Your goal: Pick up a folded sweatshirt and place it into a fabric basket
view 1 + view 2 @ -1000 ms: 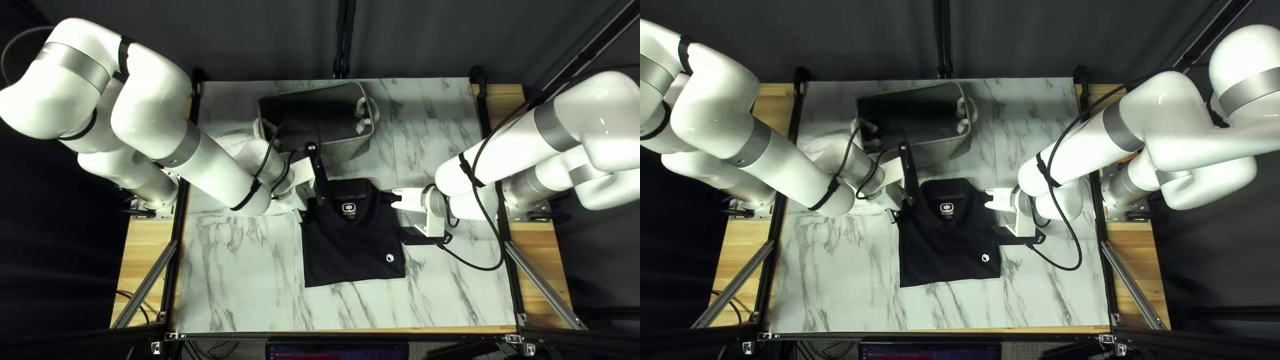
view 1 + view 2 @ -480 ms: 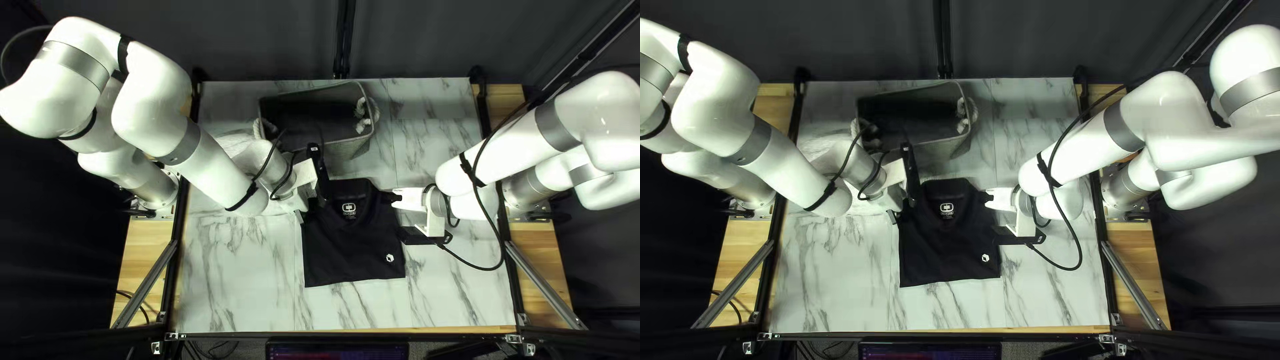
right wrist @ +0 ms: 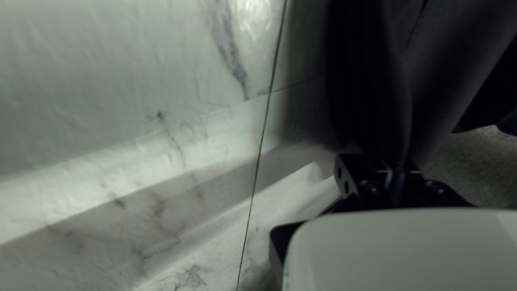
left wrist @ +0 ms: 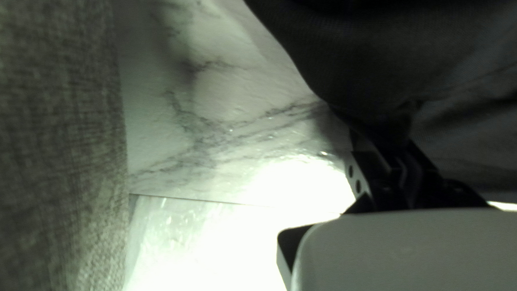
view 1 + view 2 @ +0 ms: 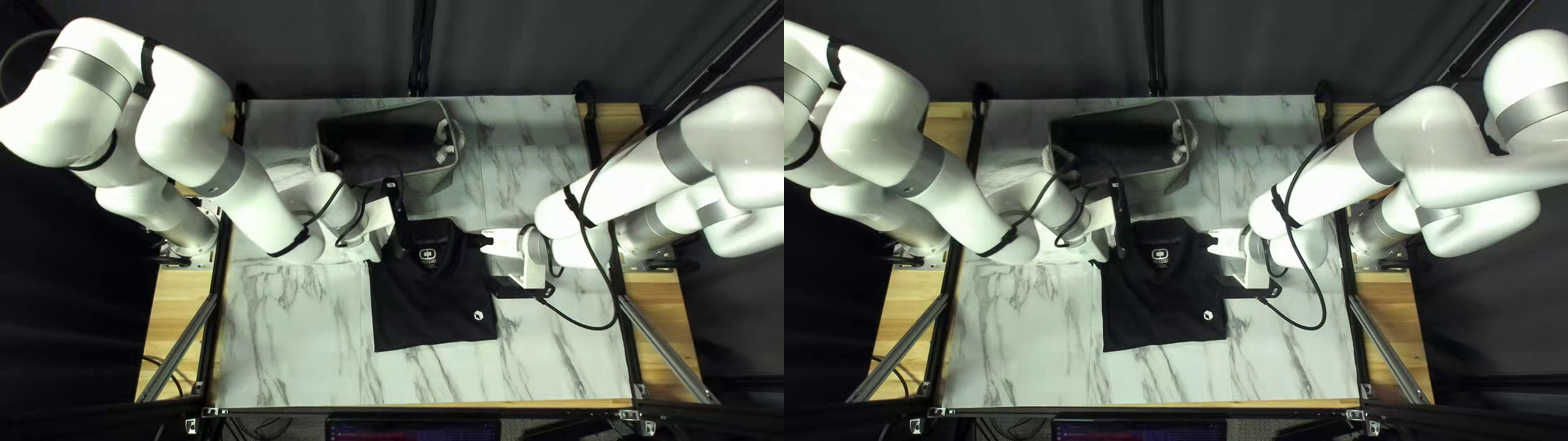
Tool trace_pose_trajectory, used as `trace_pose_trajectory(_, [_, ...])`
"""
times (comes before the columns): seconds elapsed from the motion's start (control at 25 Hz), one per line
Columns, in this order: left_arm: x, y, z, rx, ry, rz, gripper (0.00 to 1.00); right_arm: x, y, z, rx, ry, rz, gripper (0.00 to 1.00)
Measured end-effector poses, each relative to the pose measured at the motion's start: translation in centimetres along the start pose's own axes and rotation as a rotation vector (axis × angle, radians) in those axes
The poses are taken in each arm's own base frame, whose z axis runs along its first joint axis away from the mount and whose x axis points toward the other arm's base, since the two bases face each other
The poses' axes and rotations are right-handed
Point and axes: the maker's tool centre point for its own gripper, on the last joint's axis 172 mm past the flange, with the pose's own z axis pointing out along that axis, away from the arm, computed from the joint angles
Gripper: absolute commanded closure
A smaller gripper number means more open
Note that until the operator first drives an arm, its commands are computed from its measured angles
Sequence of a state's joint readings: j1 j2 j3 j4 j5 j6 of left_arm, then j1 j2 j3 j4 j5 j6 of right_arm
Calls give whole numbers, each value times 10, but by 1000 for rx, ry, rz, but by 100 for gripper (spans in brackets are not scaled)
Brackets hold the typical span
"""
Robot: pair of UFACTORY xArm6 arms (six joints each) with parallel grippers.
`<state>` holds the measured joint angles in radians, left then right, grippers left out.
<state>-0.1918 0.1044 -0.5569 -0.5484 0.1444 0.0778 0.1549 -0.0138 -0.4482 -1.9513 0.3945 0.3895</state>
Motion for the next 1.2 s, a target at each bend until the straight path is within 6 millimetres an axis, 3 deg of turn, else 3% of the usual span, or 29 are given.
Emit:
trace_pose_trajectory(0.2, [6, 10, -19, 3, 20, 17, 100, -5, 6, -7, -7, -6, 5, 100])
trace_pose_trajectory(0.44, [11, 2, -34, -7, 27, 25, 100, -20, 20, -23, -16, -26, 0, 100])
trace_pose_trajectory(0.84, [26, -9, -89, -6, 54, 26, 100, -47, 40, -41, -8, -63, -48, 100])
trace_pose_trajectory(1.2, [35, -16, -136, 10, 88, 25, 100, -101, 101, -60, -18, -120, -108, 100])
